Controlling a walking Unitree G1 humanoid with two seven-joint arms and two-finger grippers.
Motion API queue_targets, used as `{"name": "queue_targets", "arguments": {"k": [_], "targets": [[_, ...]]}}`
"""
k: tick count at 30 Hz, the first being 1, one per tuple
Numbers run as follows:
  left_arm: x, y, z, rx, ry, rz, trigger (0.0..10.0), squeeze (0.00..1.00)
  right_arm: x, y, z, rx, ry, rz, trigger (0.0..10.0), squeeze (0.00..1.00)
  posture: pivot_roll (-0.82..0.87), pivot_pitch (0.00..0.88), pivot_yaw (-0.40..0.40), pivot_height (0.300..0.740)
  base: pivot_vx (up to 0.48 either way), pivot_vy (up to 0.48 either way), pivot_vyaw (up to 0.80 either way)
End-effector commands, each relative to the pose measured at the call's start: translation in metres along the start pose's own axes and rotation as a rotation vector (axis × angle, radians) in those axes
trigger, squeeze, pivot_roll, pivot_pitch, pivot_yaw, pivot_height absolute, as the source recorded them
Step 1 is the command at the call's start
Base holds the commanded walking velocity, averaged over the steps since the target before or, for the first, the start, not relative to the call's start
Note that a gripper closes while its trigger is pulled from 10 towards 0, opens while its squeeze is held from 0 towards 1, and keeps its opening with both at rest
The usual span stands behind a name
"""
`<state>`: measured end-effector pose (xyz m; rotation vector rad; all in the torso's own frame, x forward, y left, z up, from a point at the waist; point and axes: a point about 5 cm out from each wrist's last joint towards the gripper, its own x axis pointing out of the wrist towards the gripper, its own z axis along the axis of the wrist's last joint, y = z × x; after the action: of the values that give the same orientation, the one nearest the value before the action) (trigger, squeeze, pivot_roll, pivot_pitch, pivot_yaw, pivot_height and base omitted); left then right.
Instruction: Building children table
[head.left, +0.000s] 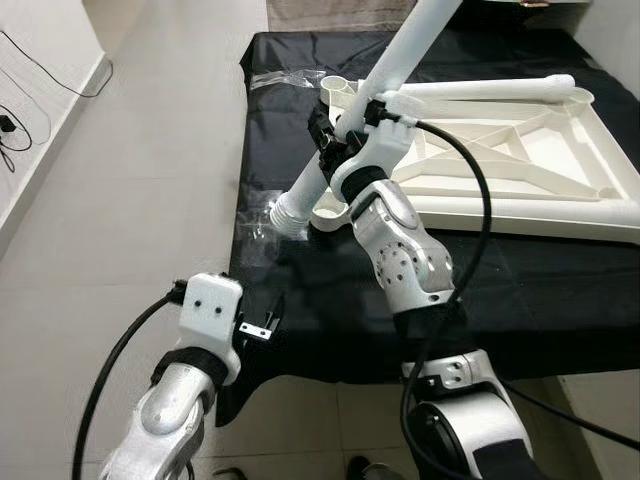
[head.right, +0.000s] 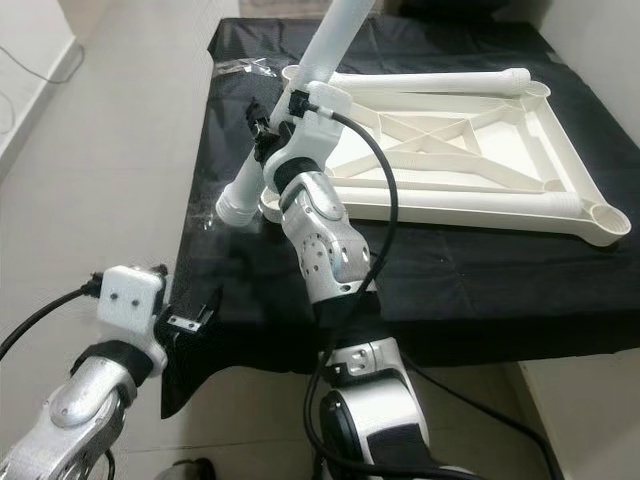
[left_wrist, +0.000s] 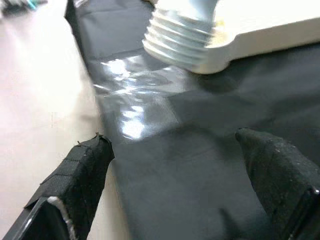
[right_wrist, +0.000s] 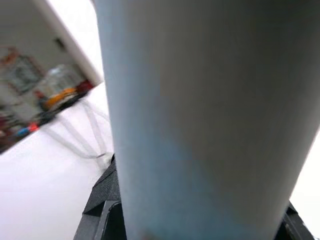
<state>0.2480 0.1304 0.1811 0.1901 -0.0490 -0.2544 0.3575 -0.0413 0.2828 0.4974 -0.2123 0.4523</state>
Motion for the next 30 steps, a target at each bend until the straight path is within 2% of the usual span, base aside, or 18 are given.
{"name": "queue_targets", "arguments": {"k": [1,7,9,18,19,21,30], "targets": [[0.001,-0.002,-0.008,0.027,0.039,-0.015,10.0,0.00,-0.001,0.008,-0.001,0.013,0.006,0.048,10.0,0.00,0.03,0.128,-0.016,0.740,0.000,0.000,0.00],[0.012,-0.001,-0.007,0.048,0.038,-0.001,10.0,0.00,-0.004,0.008,-0.006,0.012,0.031,0.068,10.0,0.00,0.03,0.121,-0.016,0.740,0.000,0.000,0.00],[0.023,0.002,-0.003,0.068,0.022,0.010,10.0,0.00,-0.008,0.009,-0.012,0.020,0.057,0.079,10.0,0.00,0.02,0.112,-0.015,0.740,0.000,0.000,0.00],[0.041,0.002,0.000,0.111,0.004,0.006,10.0,0.00,-0.022,0.014,-0.027,0.029,0.123,0.119,10.0,0.00,0.02,0.106,-0.012,0.740,0.000,0.000,0.00],[0.041,0.002,0.000,0.111,0.004,0.006,10.0,0.00,-0.022,0.014,-0.027,0.029,0.123,0.119,10.0,0.00,0.02,0.106,-0.012,0.740,0.000,0.000,0.00],[0.045,0.002,-0.001,0.046,0.008,0.000,10.0,0.00,-0.025,0.016,-0.030,0.042,0.141,0.126,10.0,0.00,0.02,0.106,-0.012,0.740,0.000,0.000,0.00],[0.051,-0.002,-0.007,0.028,0.014,-0.008,10.0,0.00,-0.030,0.021,-0.032,0.053,0.161,0.150,10.0,0.00,0.01,0.103,-0.012,0.740,0.000,0.000,0.00]]}}
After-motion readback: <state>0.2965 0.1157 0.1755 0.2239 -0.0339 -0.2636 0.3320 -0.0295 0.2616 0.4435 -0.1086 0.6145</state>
